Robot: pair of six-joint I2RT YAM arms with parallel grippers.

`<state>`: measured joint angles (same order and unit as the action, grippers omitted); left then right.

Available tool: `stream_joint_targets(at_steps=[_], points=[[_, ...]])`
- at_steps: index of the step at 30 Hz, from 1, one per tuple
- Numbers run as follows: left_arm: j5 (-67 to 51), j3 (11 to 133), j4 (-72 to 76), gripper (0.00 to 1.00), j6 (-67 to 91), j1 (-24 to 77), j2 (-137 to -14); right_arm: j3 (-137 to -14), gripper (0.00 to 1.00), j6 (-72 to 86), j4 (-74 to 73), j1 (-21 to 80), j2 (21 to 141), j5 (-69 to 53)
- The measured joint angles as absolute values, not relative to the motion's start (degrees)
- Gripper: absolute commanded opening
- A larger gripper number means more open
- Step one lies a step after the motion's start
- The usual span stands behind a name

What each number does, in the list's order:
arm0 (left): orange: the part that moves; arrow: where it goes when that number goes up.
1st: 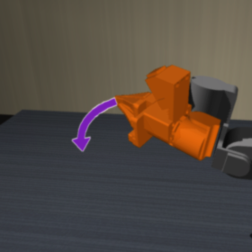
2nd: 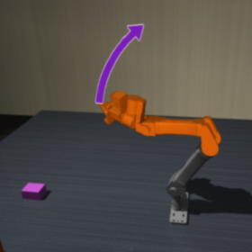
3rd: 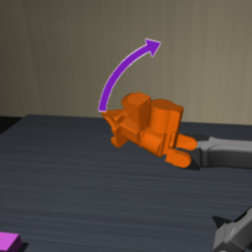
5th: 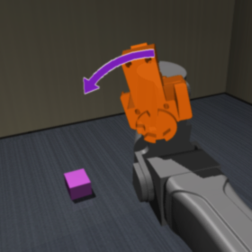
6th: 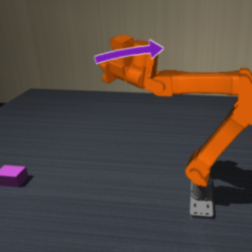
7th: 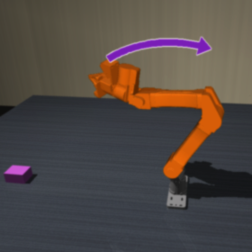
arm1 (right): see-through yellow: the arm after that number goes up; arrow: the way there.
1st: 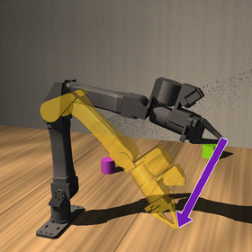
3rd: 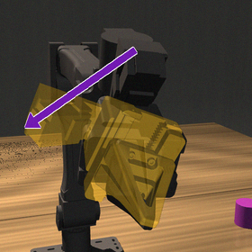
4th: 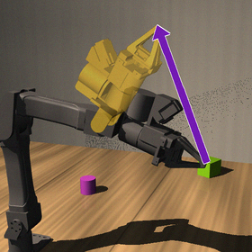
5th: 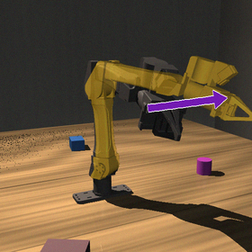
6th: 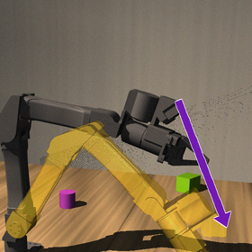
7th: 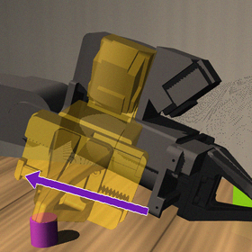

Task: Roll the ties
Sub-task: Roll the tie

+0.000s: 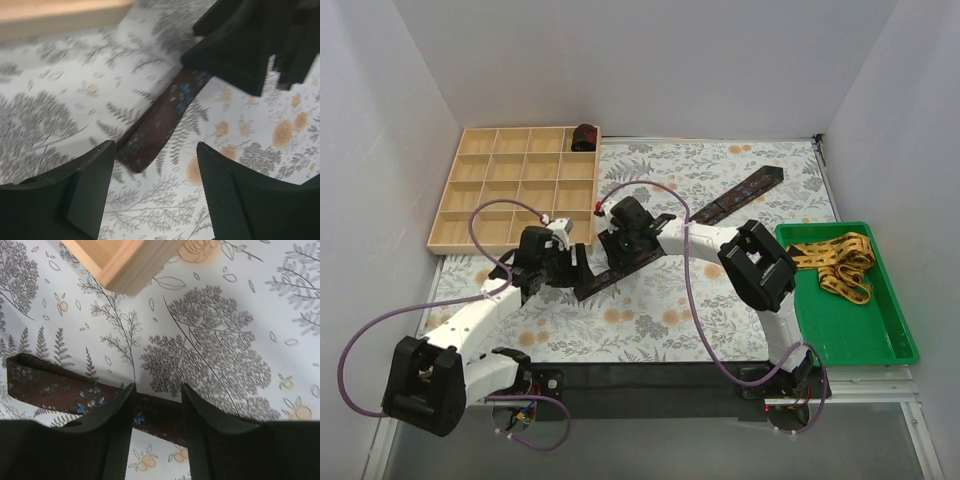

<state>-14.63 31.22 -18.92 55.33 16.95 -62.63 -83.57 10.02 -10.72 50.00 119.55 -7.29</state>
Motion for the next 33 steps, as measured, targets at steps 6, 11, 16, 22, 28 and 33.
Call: stream_joint_targets(at_steps=[6, 11, 16, 22, 28, 33], points=[[-12.99, 42.94, -18.37, 0.76, 44.31, 28.58, -74.15, -80.29, 0.64, 8.10, -15.92, 47.83, 110.87, -3.20], [-11.75, 49.84, -19.38, 0.75, 36.23, 32.51, -85.30, -72.66, 0.71, 8.40, -16.60, 36.64, 98.32, -1.26], [-8.71, 56.60, -22.85, 0.63, 29.93, 35.70, -95.72, -60.49, 0.72, 9.98, -16.56, 24.32, 89.65, -0.82], [-6.09, 59.46, -24.97, 0.43, 26.70, 37.15, -100.05, -51.03, 0.72, 11.27, -16.53, 20.67, 83.59, -3.05], [-4.27, 59.53, -26.00, 0.33, 25.71, 37.52, -100.09, -49.71, 0.71, 12.27, -13.93, 18.72, 80.25, -5.21], [-3.01, 59.64, -26.41, 0.34, 25.71, 38.61, -100.09, -49.45, 0.71, 13.04, -11.88, 18.33, 80.07, -6.66]])
